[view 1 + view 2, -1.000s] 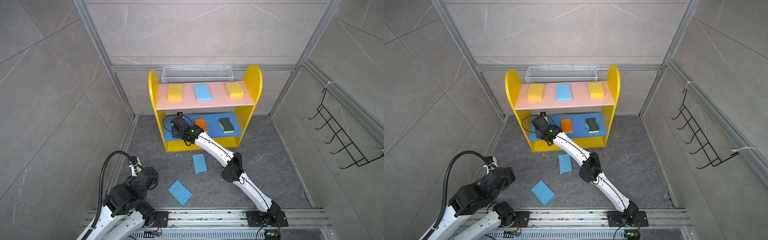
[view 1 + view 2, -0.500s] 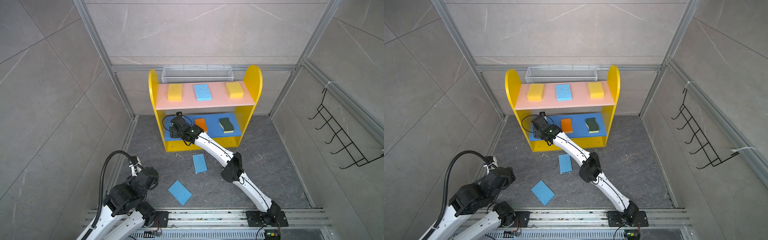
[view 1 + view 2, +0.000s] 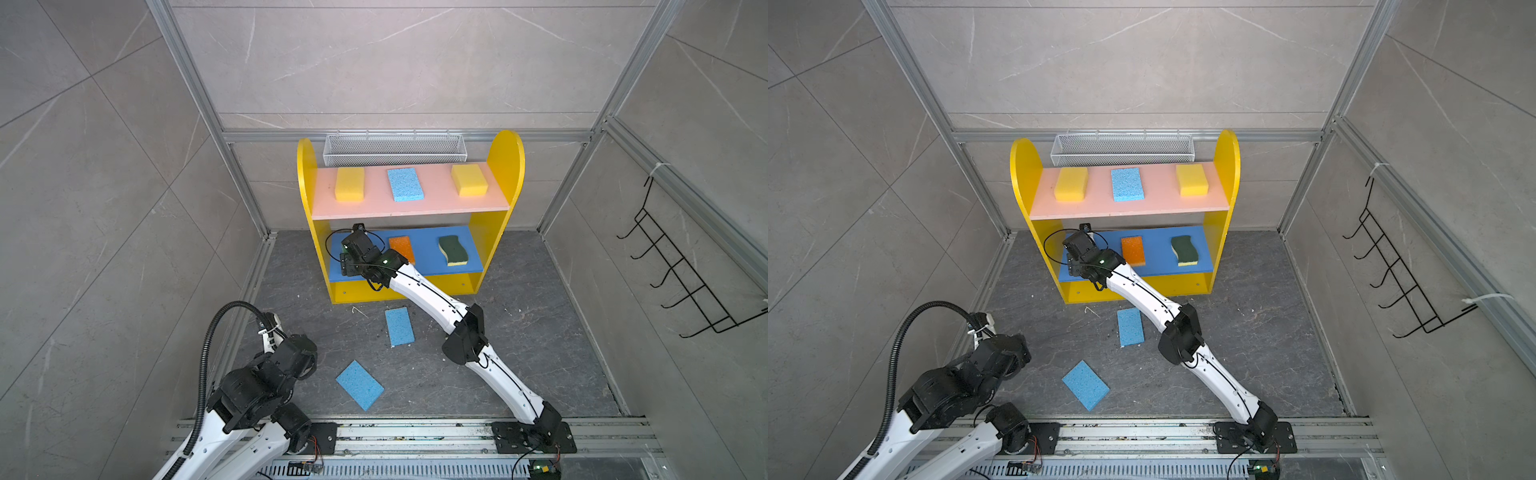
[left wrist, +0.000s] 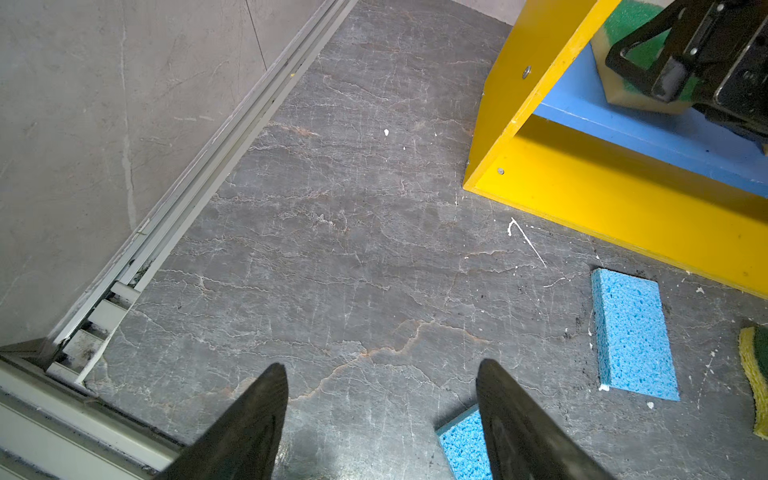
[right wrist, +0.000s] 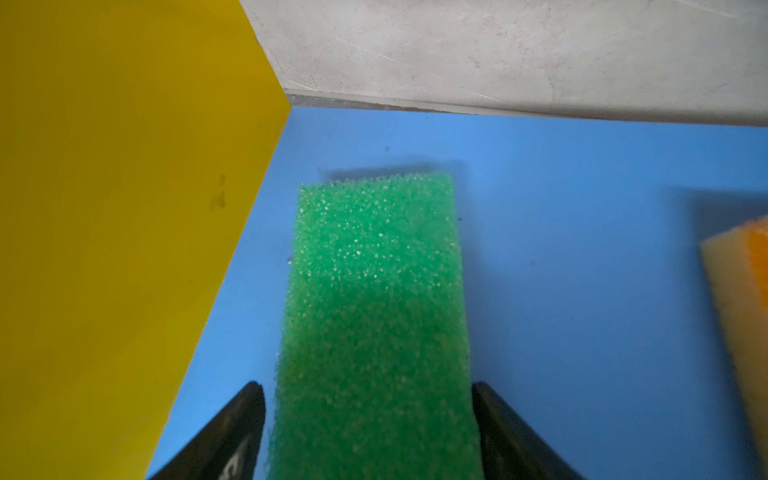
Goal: Place and organize the cleaning sponges onto the shelf
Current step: 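Lower the bright green sponge onto the blue shelf and open the right gripper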
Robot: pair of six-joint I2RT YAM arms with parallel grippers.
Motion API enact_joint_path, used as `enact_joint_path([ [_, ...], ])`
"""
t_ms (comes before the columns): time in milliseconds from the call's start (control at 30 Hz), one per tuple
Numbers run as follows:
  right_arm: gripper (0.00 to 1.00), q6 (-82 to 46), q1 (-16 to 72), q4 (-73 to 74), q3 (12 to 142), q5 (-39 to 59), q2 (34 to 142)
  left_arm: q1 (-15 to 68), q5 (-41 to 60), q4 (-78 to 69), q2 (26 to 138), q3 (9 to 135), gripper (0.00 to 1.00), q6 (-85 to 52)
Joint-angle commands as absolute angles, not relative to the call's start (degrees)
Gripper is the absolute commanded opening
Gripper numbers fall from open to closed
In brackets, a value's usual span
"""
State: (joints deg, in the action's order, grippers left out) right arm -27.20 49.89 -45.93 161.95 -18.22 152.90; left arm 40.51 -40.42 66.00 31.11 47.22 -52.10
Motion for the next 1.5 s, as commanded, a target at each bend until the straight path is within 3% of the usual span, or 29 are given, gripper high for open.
enact_joint_path([
  [0, 0.76, -29.61, 49.75, -50.01, 162.62, -18.41, 154.39, 40.7, -41.84, 66.84, 30.85, 47.99, 0.75, -52.73],
  [533, 0.71, -36.82, 50.08, -52.81, 162.6, -20.74, 154.96, 40.71, -41.75, 66.62, 30.54, 47.8, 0.75, -52.47],
  [767, 0.76, -37.27, 50.28, -53.44, 162.42, -19.7, 154.6, 40.71, -41.75, 66.53, 30.59, 47.72, 0.75, -52.36],
  [1467, 0.77, -38.92, 51.0, -56.81, 159.92, -18.52, 151.24, 40.78, -41.32, 66.62, 29.08, 47.55, 0.75, -52.56],
])
